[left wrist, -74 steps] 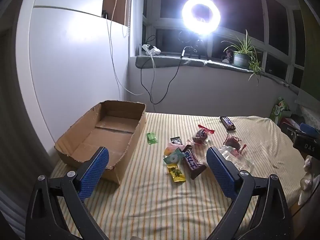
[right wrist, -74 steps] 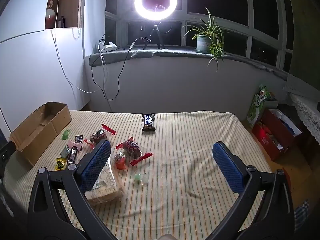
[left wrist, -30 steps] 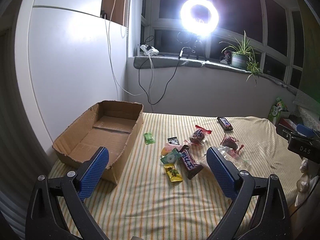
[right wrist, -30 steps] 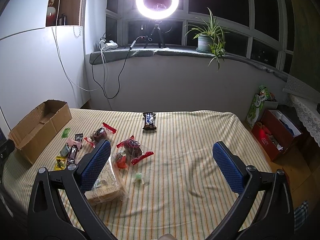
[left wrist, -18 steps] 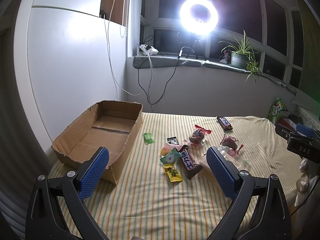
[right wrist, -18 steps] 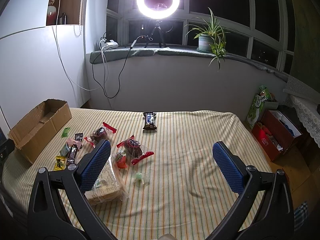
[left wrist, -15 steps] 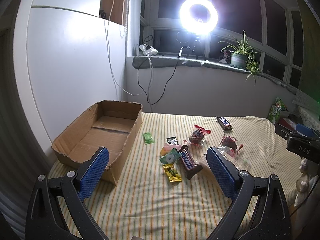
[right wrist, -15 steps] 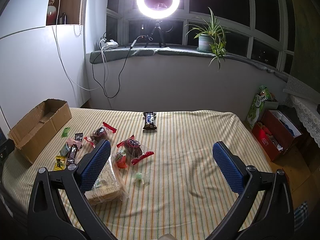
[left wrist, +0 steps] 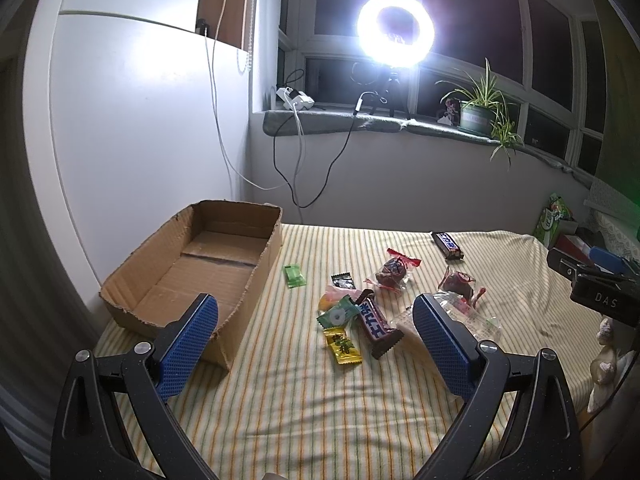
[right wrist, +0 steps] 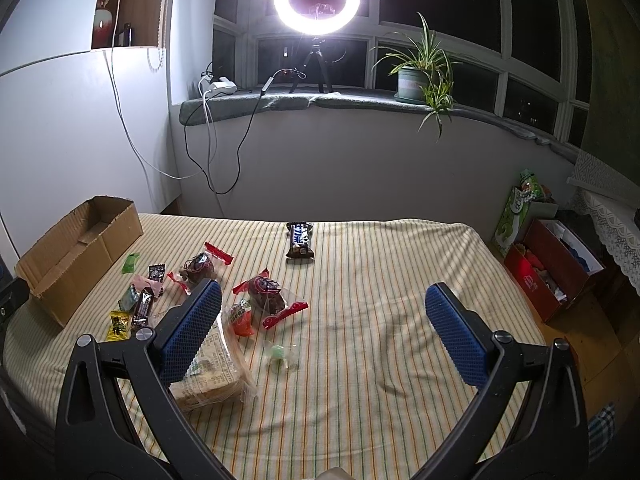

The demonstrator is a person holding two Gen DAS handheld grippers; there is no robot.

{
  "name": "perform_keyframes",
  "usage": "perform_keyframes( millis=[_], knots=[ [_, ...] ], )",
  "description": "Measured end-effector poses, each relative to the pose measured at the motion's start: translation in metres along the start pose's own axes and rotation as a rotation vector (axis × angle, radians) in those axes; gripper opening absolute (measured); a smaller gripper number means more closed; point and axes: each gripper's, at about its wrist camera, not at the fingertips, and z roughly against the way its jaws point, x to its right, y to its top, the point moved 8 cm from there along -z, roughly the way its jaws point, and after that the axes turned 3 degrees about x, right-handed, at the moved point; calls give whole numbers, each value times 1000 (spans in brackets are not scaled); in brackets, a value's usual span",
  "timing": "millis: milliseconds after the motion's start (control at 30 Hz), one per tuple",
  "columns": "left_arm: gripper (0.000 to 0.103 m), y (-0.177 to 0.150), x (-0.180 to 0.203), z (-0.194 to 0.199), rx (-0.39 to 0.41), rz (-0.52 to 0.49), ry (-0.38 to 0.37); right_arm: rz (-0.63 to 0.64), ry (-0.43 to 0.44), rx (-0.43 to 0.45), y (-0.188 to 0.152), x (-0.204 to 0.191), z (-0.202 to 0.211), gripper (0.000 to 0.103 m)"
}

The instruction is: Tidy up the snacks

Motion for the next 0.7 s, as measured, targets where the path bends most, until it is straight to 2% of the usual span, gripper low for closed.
perform_keyframes(
  millis=[433,600,700],
  knots=[
    [98,-4,1,-9,-25,7,-18,9,7,-22,-7,-2,-8,103],
    [98,-12,5,-16,-59,24,-59,1,49,-63,-13,-2,-18,103],
    [98,-18,11,-21,-88,43,-97,-18,108,-96,-18,-4,-24,103]
  ],
)
